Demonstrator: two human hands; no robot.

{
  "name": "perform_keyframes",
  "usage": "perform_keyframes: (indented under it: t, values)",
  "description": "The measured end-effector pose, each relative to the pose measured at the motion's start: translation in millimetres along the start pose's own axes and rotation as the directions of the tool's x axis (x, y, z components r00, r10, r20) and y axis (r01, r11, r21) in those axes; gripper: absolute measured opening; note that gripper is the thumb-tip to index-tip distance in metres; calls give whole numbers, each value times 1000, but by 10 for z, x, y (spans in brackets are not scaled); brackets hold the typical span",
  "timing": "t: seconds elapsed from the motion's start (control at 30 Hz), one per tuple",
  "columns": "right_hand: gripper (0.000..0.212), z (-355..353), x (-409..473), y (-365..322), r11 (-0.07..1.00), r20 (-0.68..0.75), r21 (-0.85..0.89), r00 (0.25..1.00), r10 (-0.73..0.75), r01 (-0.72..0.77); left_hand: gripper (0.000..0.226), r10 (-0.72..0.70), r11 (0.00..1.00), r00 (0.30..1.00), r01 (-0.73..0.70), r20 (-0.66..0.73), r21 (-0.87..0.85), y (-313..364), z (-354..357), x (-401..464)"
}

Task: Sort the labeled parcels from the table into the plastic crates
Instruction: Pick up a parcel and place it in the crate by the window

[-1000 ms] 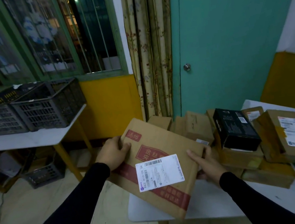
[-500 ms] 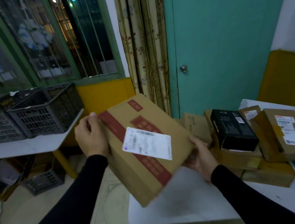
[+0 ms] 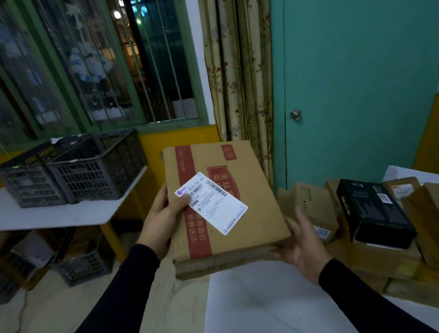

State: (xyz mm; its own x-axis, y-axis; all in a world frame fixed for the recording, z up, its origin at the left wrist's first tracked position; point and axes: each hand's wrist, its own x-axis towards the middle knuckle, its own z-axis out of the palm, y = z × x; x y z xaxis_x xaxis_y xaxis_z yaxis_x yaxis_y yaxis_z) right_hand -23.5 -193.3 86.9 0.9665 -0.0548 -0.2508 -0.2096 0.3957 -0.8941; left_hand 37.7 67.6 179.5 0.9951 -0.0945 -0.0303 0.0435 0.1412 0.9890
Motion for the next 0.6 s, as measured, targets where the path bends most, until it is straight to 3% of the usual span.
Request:
perform_keyframes:
  t: [0.13,0.2,0.33,0.47,0.6]
  values:
    - [80,135,37,26,947,34,-321,999,-7,17,56,28,996,998,-32,57,80,231,-190,9]
    - [72,211,82,48,957,26,-282,998,-63,68,56,24,993,997,-33,76,112,302,-244,6]
    - [77,341,234,25,969,-36,-195,986,-164,154,76,16,988,993,-33,116,149,364,-357,-29]
    - [95,449,358,13,989,-41,-75,990,-133,130,45,21,994,996,-31,90,106,340,-362,-81]
    - [95,494,449,33,997,22,-11,997,-77,77,43,9,991,999,-13,31,132,309,-430,-86]
